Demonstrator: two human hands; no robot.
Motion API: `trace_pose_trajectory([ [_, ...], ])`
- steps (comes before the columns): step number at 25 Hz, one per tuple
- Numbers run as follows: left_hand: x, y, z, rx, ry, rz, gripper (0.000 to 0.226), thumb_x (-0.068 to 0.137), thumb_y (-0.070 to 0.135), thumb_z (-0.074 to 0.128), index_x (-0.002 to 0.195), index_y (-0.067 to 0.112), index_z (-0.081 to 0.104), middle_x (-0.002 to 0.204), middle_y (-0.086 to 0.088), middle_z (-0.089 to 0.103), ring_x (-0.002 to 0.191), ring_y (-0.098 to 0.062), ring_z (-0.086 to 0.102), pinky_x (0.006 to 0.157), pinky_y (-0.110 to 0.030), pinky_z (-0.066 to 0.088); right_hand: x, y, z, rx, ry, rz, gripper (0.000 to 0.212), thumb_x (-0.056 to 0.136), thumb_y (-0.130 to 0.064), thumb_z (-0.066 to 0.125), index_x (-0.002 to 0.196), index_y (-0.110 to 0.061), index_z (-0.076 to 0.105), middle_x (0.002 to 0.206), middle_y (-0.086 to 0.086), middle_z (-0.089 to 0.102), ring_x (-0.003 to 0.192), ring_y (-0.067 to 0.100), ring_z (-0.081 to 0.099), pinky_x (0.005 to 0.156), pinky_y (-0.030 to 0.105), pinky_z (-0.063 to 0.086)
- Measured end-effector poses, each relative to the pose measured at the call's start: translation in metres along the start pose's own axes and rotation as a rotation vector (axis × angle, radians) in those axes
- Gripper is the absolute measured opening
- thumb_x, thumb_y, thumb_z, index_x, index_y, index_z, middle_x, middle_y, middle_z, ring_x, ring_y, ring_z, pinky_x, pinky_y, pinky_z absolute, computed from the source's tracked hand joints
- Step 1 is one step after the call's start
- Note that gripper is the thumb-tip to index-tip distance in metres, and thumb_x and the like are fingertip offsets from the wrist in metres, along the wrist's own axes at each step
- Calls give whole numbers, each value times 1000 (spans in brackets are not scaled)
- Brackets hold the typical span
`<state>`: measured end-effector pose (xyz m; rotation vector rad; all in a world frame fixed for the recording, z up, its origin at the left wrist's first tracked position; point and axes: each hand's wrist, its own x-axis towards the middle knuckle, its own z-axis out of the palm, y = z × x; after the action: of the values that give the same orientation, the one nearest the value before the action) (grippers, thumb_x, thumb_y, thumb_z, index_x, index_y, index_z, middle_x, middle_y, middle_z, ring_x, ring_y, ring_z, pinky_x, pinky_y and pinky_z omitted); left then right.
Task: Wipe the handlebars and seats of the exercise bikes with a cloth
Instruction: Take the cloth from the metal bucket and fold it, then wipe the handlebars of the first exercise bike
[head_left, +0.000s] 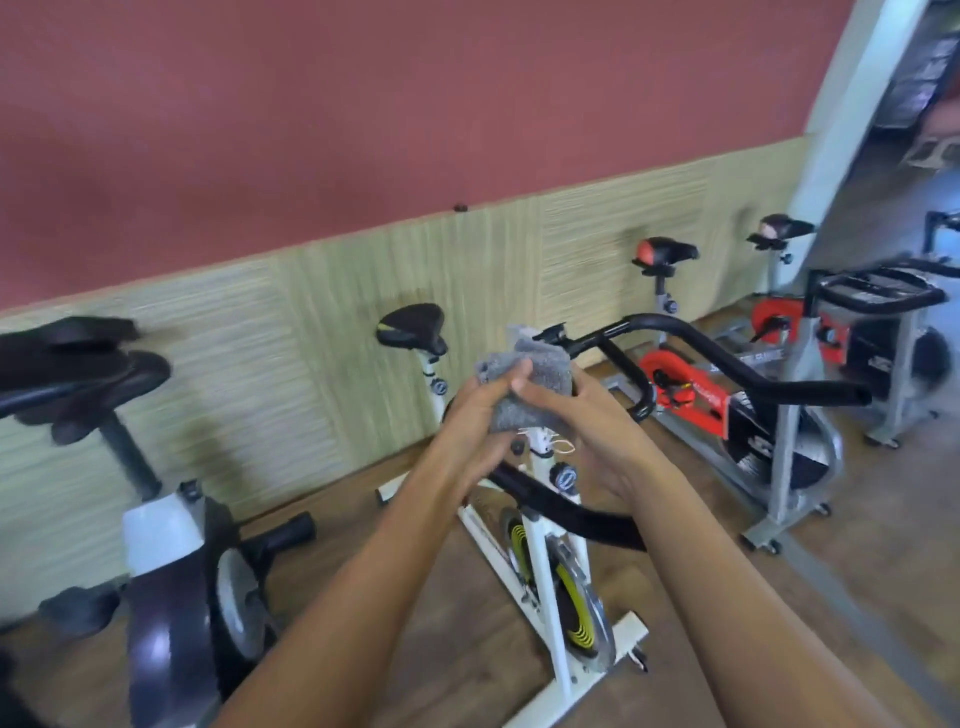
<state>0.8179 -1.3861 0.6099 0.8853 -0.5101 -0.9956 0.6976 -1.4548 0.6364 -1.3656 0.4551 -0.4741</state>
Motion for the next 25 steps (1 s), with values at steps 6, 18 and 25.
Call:
trace_pose_trajectory([
  [6, 132, 15, 52, 103, -362, -201, 15, 83, 9, 67, 95, 1, 71, 89, -12, 72, 81, -20, 71, 72, -27, 58, 58, -39, -59, 271, 250, -138, 54, 89, -1, 67, 139, -9, 50, 127, 16, 67, 118, 27, 64, 97, 34, 55],
  [18, 199, -48, 169, 436, -717, -328, 20, 92, 16, 67, 111, 11, 69, 93, 0, 69, 77, -10, 65, 70, -26, 48, 21, -40, -164, 292, 814, -254, 30, 97, 3, 51, 124, 2, 62, 116, 18, 71, 108, 31, 67, 87, 38, 57],
  [25, 225, -75, 195, 645, -863, -351, 6, 91, 28, 70, 96, 26, 73, 100, 5, 69, 86, -11, 61, 71, -24, 45, -8, -39, -160, 262, 1230, -317, 22, 97, 7, 50, 99, -7, 66, 89, 5, 72, 79, 11, 70, 74, 24, 57],
])
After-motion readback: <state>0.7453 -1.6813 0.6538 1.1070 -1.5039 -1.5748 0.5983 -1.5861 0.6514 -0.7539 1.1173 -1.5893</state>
